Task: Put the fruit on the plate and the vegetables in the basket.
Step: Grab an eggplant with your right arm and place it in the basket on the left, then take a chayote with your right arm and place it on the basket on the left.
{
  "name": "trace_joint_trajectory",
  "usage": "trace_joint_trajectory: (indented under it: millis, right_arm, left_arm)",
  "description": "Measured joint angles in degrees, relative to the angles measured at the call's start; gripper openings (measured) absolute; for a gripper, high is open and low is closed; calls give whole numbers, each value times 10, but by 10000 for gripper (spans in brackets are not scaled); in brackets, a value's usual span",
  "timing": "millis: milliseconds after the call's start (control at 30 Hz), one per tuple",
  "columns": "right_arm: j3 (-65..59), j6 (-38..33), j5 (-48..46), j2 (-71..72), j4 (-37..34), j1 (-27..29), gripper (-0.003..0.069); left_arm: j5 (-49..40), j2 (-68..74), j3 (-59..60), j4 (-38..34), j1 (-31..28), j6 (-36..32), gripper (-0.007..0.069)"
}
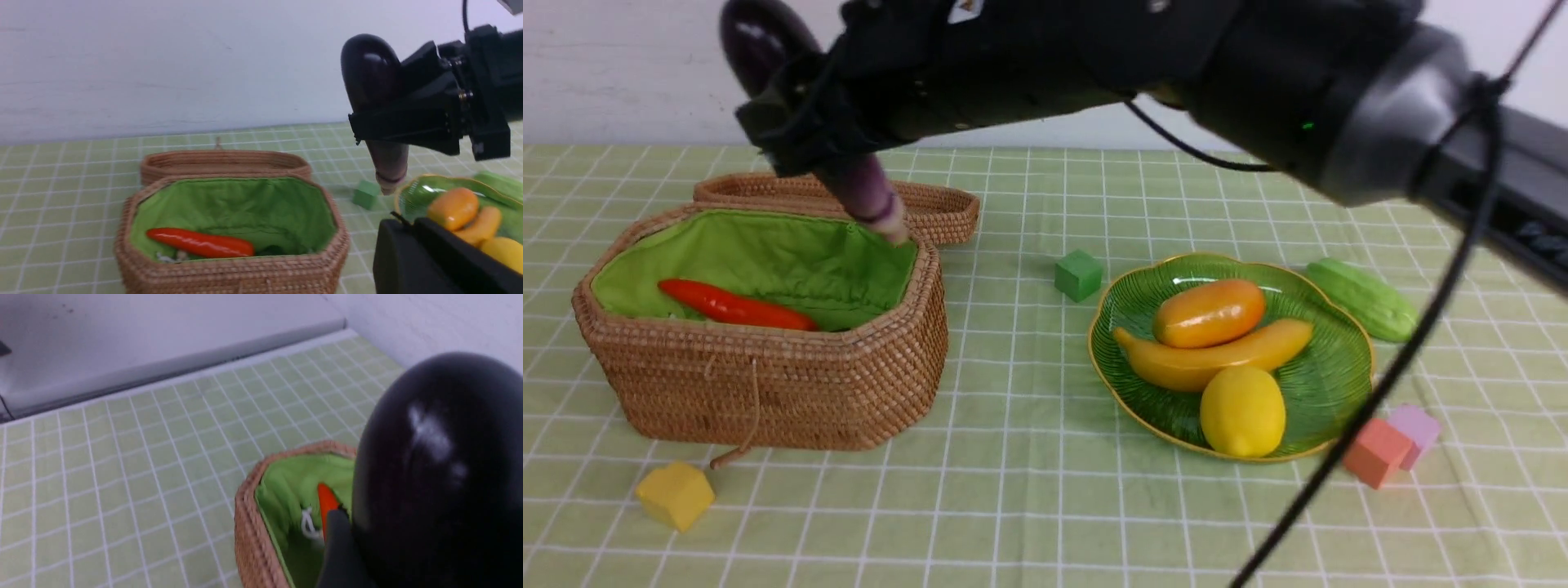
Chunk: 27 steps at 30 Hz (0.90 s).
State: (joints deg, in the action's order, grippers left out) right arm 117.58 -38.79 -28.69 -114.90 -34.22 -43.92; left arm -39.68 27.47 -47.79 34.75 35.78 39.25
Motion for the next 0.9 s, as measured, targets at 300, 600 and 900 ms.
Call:
trace_joint_trajectory:
  millis: [300,600,900]
  right_arm:
    - [134,-18,92,-151,1,-12,405]
    - [136,-10,91,-171,54,-14,635]
    - [138,68,-143,-53,113,10,535]
  left_arm:
    - [-18,0,0,49,0,53,39]
    - [-18,0,0,41,0,54,39]
    - [-18,0,0,-23,0,30,39]
